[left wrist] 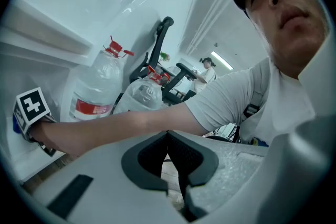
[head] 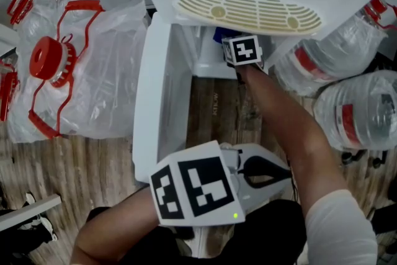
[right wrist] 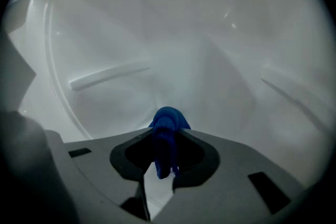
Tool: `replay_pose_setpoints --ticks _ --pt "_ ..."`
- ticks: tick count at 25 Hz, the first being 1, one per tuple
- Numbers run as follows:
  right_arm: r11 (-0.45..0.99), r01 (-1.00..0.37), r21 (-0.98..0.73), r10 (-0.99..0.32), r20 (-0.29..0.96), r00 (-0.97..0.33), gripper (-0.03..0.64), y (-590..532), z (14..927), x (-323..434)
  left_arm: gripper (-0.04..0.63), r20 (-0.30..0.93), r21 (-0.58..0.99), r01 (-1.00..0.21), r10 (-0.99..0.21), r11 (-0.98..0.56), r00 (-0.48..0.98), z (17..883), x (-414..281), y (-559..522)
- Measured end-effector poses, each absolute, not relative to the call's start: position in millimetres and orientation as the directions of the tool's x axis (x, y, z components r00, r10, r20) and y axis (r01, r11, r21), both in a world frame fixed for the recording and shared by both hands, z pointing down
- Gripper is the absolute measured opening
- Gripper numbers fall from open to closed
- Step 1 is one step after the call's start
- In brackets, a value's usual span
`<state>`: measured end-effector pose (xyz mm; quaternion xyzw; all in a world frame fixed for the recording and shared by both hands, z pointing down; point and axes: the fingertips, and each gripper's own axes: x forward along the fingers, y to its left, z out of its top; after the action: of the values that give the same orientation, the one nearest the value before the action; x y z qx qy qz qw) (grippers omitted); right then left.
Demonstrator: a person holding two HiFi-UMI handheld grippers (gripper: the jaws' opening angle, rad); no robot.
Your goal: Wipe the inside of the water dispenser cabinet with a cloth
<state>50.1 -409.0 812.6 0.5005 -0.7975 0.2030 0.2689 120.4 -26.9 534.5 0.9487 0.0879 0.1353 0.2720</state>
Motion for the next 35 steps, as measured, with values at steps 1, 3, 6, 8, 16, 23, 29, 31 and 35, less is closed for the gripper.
replay_pose_setpoints --ticks 1,3,6,8,16,23,29,31,35 --pt "0.424 -0.904 -0.062 -0.688 0.627 -0.366 0.084 -414.5 811.4 46.1 0.003 0.209 0.54 0.091 0.238 -0.837 0.949 534.1 120.2 -26.3" --pt "0.432 -0.898 -0.081 -0.683 0.621 -0.385 0.084 -422.9 813.1 38.9 0.003 0.209 0.541 0.089 0.236 -0.836 0.949 533.2 120.5 -24.2" --pt "0.445 -0.891 -0.09 -0.675 0.62 -0.4 0.084 -428.9 819.7 28.4 0.003 0.214 0.543 0.086 0.237 -0.835 0.948 534.0 119.2 -21.2" --pt "0.48 -0.872 -0.094 -0.651 0.628 -0.426 0.083 -426.8 824.7 17.0 0.003 0.219 0.543 0.082 0.235 -0.836 0.947 535.8 117.8 -21.5" --pt "0.574 -0.816 -0.072 -0.558 0.694 -0.455 0.083 -385.5 841.6 1.2 0.003 0.212 0.54 0.099 0.249 -0.836 0.945 534.3 120.6 -18.7" --pt "0.59 -0.801 -0.102 -0.514 0.717 -0.47 0.084 -344.6 844.1 0.1 0.003 0.203 0.531 0.122 0.266 -0.838 0.942 530.9 124.2 -13.9" --pt "0.542 -0.835 -0.092 -0.619 0.629 -0.471 0.084 -358.4 809.3 14.2 0.003 0.202 0.528 0.119 0.261 -0.841 0.944 528.6 121.7 -13.9" --pt "0.529 -0.847 -0.059 -0.662 0.595 -0.455 0.084 -376.6 792.2 20.5 0.003 0.203 0.527 0.117 0.259 -0.842 0.944 528.4 121.6 -14.4" --pt "0.529 -0.848 0.005 -0.715 0.541 -0.443 0.084 -407.3 766.0 20.2 0.003 0.203 0.53 0.113 0.255 -0.841 0.945 527.9 122.3 -13.5"
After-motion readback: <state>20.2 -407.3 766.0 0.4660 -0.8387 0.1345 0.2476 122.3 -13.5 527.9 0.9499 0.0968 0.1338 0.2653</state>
